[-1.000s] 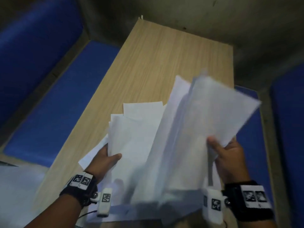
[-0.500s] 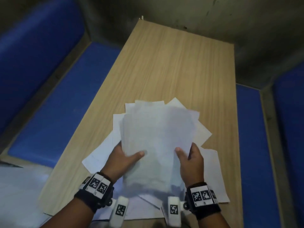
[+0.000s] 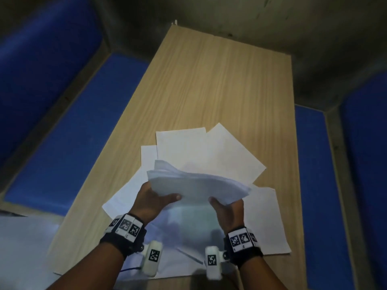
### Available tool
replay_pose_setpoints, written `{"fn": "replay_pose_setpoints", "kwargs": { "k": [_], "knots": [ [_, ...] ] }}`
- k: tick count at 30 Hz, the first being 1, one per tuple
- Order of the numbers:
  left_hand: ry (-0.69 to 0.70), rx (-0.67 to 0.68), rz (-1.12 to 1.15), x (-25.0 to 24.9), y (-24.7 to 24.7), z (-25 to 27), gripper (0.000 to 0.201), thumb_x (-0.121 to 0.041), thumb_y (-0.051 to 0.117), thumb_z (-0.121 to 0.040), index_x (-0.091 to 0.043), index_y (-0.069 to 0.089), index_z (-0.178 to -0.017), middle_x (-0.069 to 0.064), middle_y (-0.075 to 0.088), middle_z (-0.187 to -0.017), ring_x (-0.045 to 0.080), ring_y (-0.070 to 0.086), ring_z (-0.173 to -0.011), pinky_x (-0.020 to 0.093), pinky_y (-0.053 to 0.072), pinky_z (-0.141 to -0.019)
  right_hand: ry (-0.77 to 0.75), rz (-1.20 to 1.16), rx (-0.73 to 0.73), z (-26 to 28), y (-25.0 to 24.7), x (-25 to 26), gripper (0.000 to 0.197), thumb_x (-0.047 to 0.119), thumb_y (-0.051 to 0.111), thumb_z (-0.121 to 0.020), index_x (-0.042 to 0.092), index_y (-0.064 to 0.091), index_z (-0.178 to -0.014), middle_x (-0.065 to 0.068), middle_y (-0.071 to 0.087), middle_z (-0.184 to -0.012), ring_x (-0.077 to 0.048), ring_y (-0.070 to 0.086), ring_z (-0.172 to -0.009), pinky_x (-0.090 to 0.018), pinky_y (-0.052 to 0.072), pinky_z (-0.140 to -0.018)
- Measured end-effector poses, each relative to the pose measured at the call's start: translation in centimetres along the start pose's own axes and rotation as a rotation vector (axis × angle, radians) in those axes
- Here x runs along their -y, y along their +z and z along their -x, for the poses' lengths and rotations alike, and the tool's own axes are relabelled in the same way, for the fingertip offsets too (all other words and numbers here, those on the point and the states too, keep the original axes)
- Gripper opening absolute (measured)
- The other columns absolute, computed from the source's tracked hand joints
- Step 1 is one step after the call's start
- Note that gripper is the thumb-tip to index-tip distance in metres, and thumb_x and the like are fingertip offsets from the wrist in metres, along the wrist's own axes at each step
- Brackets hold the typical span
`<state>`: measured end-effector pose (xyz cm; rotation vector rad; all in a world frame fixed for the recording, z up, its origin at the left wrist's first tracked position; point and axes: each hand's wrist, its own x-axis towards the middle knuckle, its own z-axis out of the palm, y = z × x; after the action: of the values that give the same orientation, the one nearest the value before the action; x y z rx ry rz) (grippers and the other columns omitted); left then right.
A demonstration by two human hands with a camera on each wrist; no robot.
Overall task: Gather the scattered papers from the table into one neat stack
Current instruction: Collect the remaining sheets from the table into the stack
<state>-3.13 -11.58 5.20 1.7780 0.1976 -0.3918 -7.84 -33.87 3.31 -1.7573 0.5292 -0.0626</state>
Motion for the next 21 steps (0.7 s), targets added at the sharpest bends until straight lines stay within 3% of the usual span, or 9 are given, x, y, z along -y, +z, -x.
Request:
{"fn": "replay_pose_setpoints", "kwargs": {
  "k": [3, 6, 8, 10, 12, 14, 17, 19, 21],
  "knots": [
    [0.052, -0.017, 0.011, -0.3, -0.3, 0.5, 0.031, -0.015, 0.091, -0.073, -0.028, 0.07, -0.092, -0.026, 0.076, -0.08, -0.006, 0.07, -0.076, 0.013, 0.053, -0.064, -0.112, -0.031, -0.075, 0.3, 0.0, 0.5, 0.043, -0.006, 0.075, -0.078, 0.036, 0.066, -0.079, 0.024, 0.071, -0.076, 0.016, 0.064, -0.076, -0.002, 0.047, -0.067],
    [0.202, 0.025, -0.043, -0.6, -1.2, 1.3, 0.019, -0.022, 0.087, -0.079, -0.025, 0.072, -0.091, -0.012, 0.075, -0.083, 0.004, 0.068, -0.075, 0.011, 0.047, -0.062, -0.277, 0.013, -0.068, 1.1, -0.4, 1.9, 0.019, 0.027, 0.075, -0.082, 0.041, 0.062, -0.077, 0.041, 0.063, -0.079, 0.019, 0.059, -0.076, 0.001, 0.042, -0.068],
    [0.148, 0.036, -0.03, -0.2, -0.8, 1.5, 0.021, -0.015, 0.086, -0.08, -0.031, 0.074, -0.084, -0.015, 0.076, -0.081, 0.002, 0.069, -0.076, 0.009, 0.048, -0.064, -0.243, 0.045, -0.066, 1.0, -0.3, 0.8, 0.028, 0.015, 0.076, -0.082, 0.038, 0.06, -0.081, 0.038, 0.065, -0.082, 0.017, 0.06, -0.079, -0.002, 0.044, -0.072],
    [-0.007, 0.024, 0.065, 0.5, -0.1, 1.7, 0.027, -0.006, 0.085, -0.079, -0.03, 0.073, -0.083, -0.025, 0.076, -0.076, 0.001, 0.072, -0.078, 0.009, 0.051, -0.064, -0.085, 0.036, -0.039, 0.8, 0.1, -1.4, 0.043, -0.007, 0.072, -0.08, 0.034, 0.063, -0.089, 0.025, 0.07, -0.087, 0.012, 0.063, -0.085, -0.019, 0.051, -0.082],
    [-0.095, -0.005, 0.086, 2.1, 0.2, 1.7, 0.028, -0.004, 0.085, -0.078, -0.026, 0.07, -0.087, -0.024, 0.077, -0.072, 0.013, 0.073, -0.085, 0.013, 0.054, -0.064, 0.02, 0.031, -0.001, 0.9, 0.4, -2.6, 0.045, -0.011, 0.07, -0.08, 0.032, 0.066, -0.094, 0.009, 0.069, -0.099, 0.009, 0.063, -0.088, -0.037, 0.053, -0.089],
    [-0.163, -0.038, 0.072, 2.9, 1.5, 1.0, 0.022, -0.008, 0.086, -0.079, -0.022, 0.071, -0.088, -0.017, 0.078, -0.075, 0.014, 0.073, -0.085, 0.019, 0.055, -0.068, 0.034, 0.055, -0.033, 1.1, 0.6, -2.4, 0.039, -0.005, 0.072, -0.08, 0.032, 0.065, -0.092, 0.001, 0.067, -0.097, 0.006, 0.063, -0.086, -0.036, 0.053, -0.085],
    [-0.347, -0.136, -0.262, 2.7, 1.9, 1.2, 0.02, -0.003, 0.077, -0.085, -0.009, 0.076, -0.104, -0.002, 0.076, -0.086, 0.003, 0.072, -0.096, 0.028, 0.055, -0.085, 0.018, 0.098, -0.057, 1.2, 0.3, -2.0, 0.033, 0.002, 0.072, -0.083, 0.033, 0.062, -0.074, 0.013, 0.066, -0.075, 0.002, 0.063, -0.073, -0.022, 0.047, -0.076],
    [-0.127, -0.01, -0.113, 4.4, 2.0, 0.6, 0.017, -0.01, 0.082, -0.083, -0.019, 0.079, -0.097, -0.002, 0.08, -0.09, 0.007, 0.074, -0.094, 0.041, 0.057, -0.09, -0.014, 0.086, -0.062, 1.5, 0.3, -2.8, 0.037, -0.004, 0.069, -0.083, 0.032, 0.066, -0.078, 0.022, 0.071, -0.082, 0.001, 0.066, -0.082, -0.018, 0.048, -0.082],
    [-0.129, 0.024, -0.008, 4.3, 1.3, 1.2, 0.02, -0.011, 0.086, -0.08, -0.022, 0.077, -0.093, -0.014, 0.081, -0.088, 0.002, 0.074, -0.085, 0.042, 0.058, -0.085, 0.075, 0.085, -0.035, 1.7, 0.6, -4.3, 0.037, -0.007, 0.067, -0.084, 0.03, 0.065, -0.084, 0.033, 0.069, -0.086, 0.005, 0.065, -0.088, -0.027, 0.049, -0.085]
  ]
}}
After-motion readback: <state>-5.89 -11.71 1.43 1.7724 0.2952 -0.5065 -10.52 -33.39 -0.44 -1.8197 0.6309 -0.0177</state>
